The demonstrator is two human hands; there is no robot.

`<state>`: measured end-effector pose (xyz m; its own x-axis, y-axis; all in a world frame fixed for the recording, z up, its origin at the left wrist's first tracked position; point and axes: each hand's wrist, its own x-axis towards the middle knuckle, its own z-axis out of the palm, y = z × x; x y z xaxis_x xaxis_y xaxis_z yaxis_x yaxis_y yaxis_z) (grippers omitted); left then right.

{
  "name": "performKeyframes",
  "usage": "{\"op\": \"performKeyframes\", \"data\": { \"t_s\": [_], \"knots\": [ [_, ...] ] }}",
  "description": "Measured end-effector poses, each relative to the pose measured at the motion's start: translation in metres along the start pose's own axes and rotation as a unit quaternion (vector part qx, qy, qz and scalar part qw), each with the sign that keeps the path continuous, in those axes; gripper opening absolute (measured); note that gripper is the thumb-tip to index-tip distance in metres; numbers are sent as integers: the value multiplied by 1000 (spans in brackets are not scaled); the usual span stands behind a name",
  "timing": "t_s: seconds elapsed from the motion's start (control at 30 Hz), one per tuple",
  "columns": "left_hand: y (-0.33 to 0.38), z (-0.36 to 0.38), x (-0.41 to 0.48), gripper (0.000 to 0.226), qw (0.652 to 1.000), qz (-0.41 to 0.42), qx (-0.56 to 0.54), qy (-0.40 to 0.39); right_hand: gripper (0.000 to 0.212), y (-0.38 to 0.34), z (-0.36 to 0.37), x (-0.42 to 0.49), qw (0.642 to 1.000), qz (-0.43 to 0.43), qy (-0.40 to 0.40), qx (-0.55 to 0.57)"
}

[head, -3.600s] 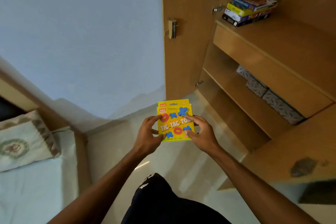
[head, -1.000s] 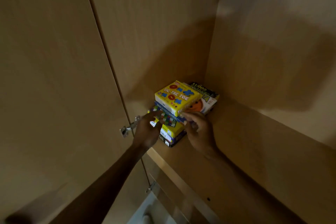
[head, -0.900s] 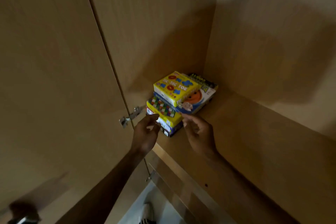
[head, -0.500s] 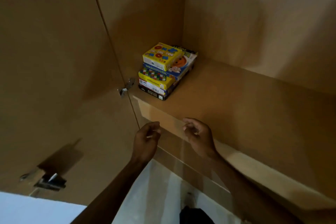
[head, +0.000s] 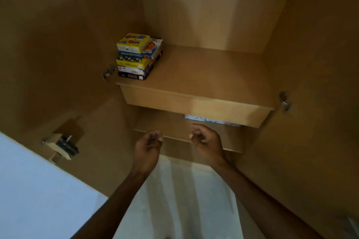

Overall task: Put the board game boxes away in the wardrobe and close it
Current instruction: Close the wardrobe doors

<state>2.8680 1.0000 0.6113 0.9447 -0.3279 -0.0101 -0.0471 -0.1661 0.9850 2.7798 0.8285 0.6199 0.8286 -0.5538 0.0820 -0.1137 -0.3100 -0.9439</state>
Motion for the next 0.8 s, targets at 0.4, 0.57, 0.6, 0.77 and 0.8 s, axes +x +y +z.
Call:
{"op": "performKeyframes", "data": {
  "t_s": [0.4, 0.57, 0.6, 0.77, 0.8],
  "knots": [
    [19, 143, -206, 26, 996, 21, -30, -77, 28, 27, -197, -213, 999, -6, 50, -8],
    [51, 212, -273, 24, 989, 37, -40, -141, 23, 39, -281, -287, 995, -5, 96, -41],
    [59, 226, -282, 24, 986, 48, -42, -154, 20, 41, -297, -297, 991, -16, 119, -56],
    [110, 284, -314, 33, 971, 110, -38, -211, 12, 43, -365, -317, 964, -27, 257, -56],
    [121, 294, -320, 32, 967, 116, -39, -224, 16, 40, -376, -314, 962, -22, 269, -47]
  ]
}}
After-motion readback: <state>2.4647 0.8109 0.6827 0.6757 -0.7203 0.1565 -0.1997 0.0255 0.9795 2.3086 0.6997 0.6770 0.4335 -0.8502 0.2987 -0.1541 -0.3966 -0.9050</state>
